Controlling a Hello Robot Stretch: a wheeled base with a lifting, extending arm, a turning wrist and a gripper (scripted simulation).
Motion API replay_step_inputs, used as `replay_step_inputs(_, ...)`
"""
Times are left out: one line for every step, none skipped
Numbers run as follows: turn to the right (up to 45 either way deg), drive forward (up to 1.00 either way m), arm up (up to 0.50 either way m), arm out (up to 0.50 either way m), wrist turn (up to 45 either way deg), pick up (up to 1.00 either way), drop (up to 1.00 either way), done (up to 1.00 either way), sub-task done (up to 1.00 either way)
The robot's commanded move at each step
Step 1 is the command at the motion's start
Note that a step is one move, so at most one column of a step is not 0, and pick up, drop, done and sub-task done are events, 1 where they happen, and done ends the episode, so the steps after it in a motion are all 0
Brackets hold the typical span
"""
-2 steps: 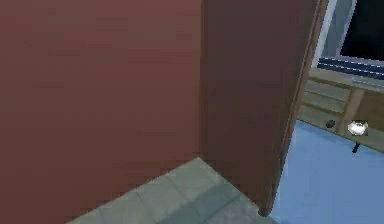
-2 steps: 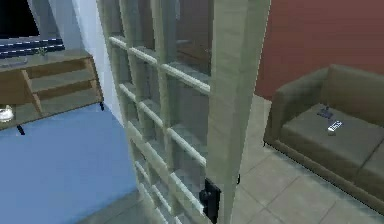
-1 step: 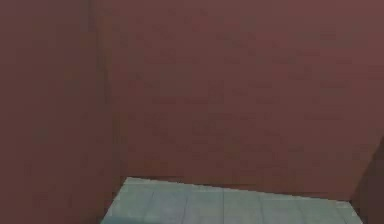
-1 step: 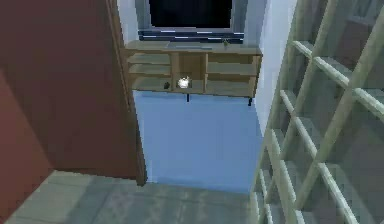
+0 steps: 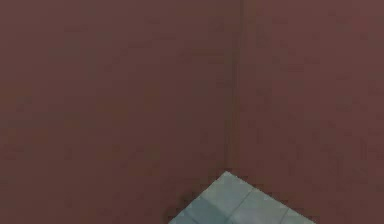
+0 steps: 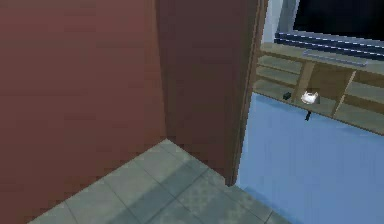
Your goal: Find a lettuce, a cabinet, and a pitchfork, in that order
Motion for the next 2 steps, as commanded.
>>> replay_step_inputs(0.0, 0.20, 0.00, 0.00, 0.0, 0.00, 0.00, 0.00, 0.00)
replay_step_inputs(45.0, 0.00, 0.00, 0.00, 0.0, 0.00, 0.00, 0.00, 0.00)
